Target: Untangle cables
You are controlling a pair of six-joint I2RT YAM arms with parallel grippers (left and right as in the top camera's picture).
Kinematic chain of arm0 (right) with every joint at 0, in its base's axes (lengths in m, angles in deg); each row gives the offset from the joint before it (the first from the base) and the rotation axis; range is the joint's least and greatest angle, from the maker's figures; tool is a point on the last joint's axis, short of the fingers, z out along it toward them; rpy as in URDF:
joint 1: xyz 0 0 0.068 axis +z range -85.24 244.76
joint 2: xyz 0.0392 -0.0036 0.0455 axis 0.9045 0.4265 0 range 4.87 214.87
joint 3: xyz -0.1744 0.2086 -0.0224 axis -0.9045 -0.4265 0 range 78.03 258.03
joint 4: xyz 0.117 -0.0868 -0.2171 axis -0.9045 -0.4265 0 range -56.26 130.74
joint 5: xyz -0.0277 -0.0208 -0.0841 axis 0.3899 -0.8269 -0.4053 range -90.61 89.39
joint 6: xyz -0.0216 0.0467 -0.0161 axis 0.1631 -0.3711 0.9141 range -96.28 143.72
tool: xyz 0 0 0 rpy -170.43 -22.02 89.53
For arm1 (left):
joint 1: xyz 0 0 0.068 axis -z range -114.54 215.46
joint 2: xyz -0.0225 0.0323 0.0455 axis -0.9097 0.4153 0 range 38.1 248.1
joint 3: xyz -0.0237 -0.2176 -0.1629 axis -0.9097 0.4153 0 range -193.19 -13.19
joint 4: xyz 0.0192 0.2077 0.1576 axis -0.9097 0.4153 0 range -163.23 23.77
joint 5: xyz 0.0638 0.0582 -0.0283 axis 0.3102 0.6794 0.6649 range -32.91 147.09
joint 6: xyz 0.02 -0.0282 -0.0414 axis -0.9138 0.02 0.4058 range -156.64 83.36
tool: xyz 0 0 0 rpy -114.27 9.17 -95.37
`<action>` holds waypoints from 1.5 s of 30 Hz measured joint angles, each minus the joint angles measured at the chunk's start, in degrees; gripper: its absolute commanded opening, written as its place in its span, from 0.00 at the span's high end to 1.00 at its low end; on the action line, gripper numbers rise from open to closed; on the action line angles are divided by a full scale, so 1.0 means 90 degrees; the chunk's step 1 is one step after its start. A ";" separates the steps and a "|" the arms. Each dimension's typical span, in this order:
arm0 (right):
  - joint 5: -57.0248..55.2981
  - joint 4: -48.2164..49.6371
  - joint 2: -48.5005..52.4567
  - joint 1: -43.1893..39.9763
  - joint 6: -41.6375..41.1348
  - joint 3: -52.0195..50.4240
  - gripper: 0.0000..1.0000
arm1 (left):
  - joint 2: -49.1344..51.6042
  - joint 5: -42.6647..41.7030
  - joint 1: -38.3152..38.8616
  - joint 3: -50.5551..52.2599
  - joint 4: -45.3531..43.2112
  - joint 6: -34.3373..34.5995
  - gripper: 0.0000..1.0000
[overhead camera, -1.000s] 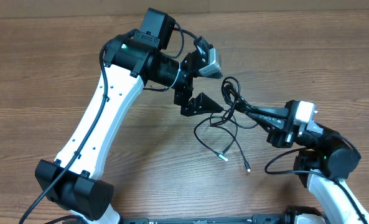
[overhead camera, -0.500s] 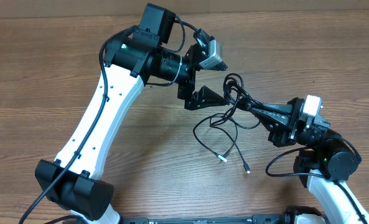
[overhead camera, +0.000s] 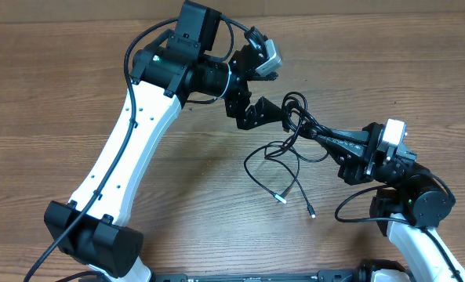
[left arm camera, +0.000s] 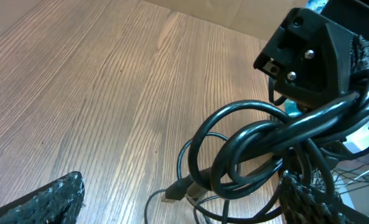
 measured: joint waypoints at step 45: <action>0.0000 -0.0005 0.0000 0.0000 0.0000 0.0000 0.96 | 0.0000 -0.0294 0.0221 0.0000 -0.0095 0.0068 0.96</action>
